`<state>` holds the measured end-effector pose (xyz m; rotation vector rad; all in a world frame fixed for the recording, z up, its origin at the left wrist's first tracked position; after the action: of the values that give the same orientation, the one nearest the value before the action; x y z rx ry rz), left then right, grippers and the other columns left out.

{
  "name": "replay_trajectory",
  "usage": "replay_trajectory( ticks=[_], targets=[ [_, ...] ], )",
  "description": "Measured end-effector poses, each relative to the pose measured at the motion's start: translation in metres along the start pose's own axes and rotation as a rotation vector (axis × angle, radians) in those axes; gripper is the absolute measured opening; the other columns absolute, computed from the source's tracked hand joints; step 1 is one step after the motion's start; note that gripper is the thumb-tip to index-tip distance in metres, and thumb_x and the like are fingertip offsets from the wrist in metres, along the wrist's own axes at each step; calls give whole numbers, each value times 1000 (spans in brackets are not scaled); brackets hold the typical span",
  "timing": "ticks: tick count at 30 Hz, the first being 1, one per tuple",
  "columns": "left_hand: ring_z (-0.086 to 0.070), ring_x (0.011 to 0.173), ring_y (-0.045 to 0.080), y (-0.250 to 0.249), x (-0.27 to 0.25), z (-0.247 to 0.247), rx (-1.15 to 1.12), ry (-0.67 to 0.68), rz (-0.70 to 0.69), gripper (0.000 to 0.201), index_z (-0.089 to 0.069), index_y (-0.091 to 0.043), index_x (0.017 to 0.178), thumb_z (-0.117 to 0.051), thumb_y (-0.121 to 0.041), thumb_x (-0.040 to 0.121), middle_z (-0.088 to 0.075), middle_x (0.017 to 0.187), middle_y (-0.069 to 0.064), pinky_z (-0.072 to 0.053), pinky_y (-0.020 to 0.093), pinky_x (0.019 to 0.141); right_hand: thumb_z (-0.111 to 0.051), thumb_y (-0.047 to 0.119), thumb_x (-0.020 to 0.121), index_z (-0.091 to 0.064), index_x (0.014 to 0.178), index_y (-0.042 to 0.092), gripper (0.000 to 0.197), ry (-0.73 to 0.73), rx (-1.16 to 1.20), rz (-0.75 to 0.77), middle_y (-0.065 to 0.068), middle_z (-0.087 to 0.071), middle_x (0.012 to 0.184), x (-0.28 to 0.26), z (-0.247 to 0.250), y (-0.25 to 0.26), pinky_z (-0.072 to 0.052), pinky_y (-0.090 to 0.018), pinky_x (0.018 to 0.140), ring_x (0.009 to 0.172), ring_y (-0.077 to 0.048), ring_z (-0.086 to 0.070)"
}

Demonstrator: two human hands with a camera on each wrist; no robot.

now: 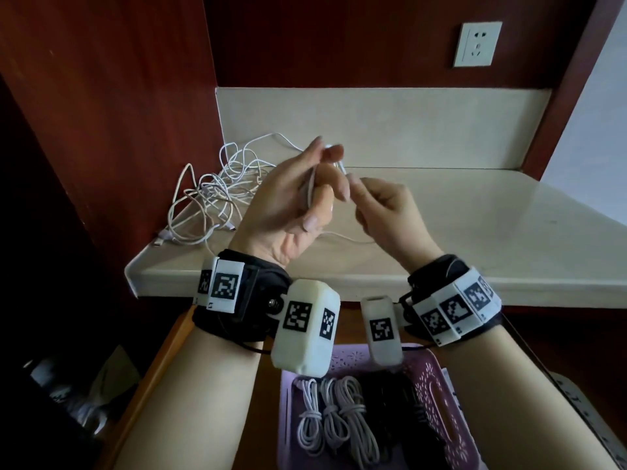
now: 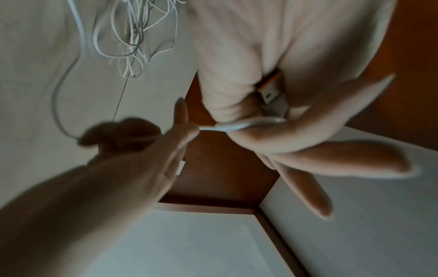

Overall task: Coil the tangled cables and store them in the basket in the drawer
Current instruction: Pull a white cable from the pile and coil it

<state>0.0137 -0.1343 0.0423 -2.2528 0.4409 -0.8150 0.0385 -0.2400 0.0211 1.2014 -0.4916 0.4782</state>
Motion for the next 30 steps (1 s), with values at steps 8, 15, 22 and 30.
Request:
replay_trajectory(
  ticks=[8, 15, 22, 30],
  targets=[
    [-41, 133, 4, -43, -8, 25, 254, -237, -433, 51, -54, -23, 124, -7, -33, 106, -53, 134, -20, -28, 43, 115, -48, 26, 98, -65, 85, 11, 27, 592, -298, -126, 1, -71, 71, -25, -54, -33, -48, -28, 76, 72, -11, -61],
    [-24, 141, 2, -65, -27, 81, 313, -641, -569, 49, -31, -23, 148, -10, -36, 106, -21, 157, -12, -26, 31, 115, -55, 11, 94, -51, 87, 15, 9, 443, -32, -47, 6, -53, 47, -20, -39, -12, -39, -25, 52, 49, -20, -46],
    [-50, 119, -4, -47, -16, 77, 946, -645, -440, 33, -43, -31, 133, -28, -34, 104, -33, 150, -5, -51, 41, 95, -67, 7, 86, -73, 88, 10, 7, 302, -152, 148, 15, -56, 63, -10, -3, 17, -33, -10, 58, 58, -1, -45],
    [-42, 26, 18, 9, 0, 31, 1430, -304, 48, 38, -42, 1, 113, -24, -32, 105, -74, 87, 0, -32, 20, 33, -76, 51, 67, -54, 61, 14, 44, -308, -300, 242, 9, -38, 48, -7, 50, 32, -31, -29, 49, 48, -8, -32]
  ],
)
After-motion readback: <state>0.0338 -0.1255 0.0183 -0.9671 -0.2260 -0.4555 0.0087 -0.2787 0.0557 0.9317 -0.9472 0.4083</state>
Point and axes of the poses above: each hand's wrist, its own x-axis towards the middle knuckle, its own z-axis out of the back of the hand, y = z × x, the point moved 7 cm from there along x, towards the middle knuckle
